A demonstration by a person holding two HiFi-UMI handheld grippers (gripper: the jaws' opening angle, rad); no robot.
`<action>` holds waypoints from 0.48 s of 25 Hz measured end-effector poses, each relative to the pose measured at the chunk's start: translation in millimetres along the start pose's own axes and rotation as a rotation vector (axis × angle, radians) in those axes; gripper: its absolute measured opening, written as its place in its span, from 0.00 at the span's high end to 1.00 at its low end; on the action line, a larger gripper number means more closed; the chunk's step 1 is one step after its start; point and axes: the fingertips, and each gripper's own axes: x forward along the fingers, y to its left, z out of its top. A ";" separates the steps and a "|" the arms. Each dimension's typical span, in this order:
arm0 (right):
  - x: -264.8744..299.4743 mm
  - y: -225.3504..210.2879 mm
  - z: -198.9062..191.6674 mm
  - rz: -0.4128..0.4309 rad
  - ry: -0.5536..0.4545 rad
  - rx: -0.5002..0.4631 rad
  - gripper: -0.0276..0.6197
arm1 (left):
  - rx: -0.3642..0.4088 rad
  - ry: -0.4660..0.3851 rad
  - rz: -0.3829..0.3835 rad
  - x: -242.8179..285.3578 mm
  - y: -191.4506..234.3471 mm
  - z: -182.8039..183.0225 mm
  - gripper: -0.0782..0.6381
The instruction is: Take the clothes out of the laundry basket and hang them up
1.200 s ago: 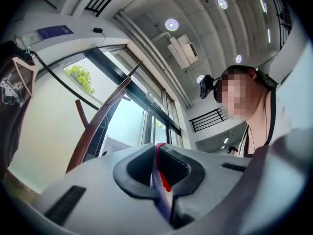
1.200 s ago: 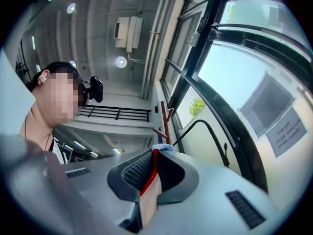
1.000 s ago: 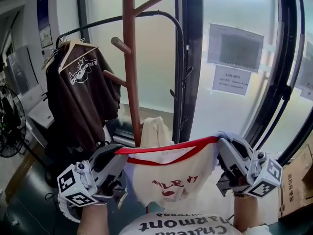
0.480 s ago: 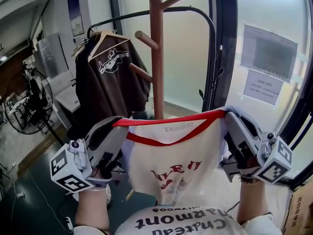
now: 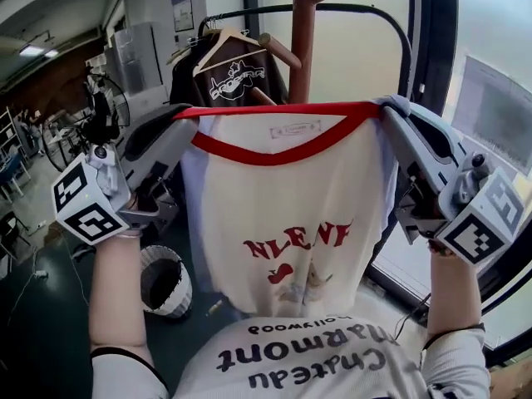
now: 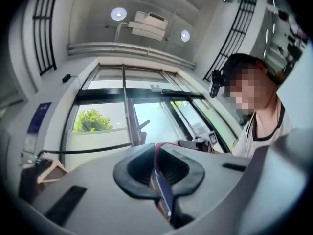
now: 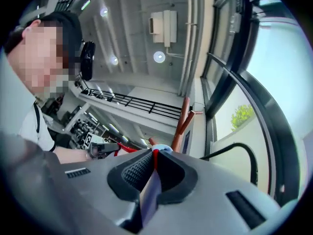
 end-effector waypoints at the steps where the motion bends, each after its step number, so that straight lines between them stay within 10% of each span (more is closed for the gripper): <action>1: 5.3 -1.1 2.9 0.014 0.004 -0.035 0.90 | 0.038 0.022 0.022 -0.4 9.5 -1.3 0.86; 12: 33.2 -6.7 19.6 0.048 -0.047 -0.333 0.90 | 0.241 0.024 0.235 -5.3 28.2 28.6 0.86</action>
